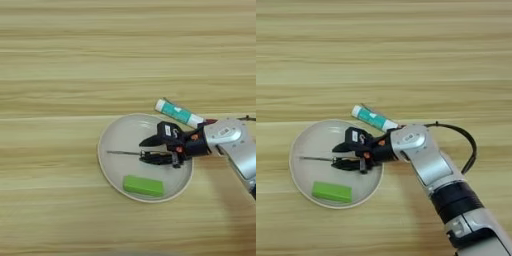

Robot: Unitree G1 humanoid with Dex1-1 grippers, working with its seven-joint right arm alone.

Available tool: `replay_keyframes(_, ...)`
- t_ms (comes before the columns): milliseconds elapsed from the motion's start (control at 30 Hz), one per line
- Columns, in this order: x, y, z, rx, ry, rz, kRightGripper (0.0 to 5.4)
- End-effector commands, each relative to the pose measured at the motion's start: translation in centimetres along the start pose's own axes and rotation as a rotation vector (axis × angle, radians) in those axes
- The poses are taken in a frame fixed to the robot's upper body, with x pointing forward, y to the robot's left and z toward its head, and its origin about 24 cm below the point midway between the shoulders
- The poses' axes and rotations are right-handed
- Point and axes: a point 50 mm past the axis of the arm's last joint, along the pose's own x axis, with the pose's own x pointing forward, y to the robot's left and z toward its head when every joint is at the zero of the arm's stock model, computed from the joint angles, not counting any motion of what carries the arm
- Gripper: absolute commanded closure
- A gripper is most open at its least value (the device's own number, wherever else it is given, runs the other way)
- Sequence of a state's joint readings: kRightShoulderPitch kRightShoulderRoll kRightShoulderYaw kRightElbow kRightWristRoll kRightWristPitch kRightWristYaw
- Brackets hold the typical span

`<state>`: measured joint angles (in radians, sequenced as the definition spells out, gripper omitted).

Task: Move the objects on the table

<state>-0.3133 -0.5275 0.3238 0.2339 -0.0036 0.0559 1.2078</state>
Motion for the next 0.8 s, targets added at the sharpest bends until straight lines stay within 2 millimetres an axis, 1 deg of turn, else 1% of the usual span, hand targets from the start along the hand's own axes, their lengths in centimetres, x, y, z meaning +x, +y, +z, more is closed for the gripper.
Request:
replay_keyframes(33, -1.0, -1.4, 0.7, -0.058, 0.045, -0.076, 4.07)
replay_keyframes(100, -1.0, -1.4, 0.7, -0.059, 0.046, -0.074, 4.31)
replay_keyframes(200, -1.0, -1.4, 0.8, -0.060, 0.045, -0.076, 4.50)
replay_keyframes(567, -1.0, -1.5, 1.1, -0.070, 0.033, -0.085, 4.53)
replay_keyframes(700, -1.6, -2.0, 2.1, -0.093, -0.011, -0.116, 4.53)
replay_keyframes(800, -2.6, -2.5, 3.2, -0.126, -0.041, -0.151, 4.53)
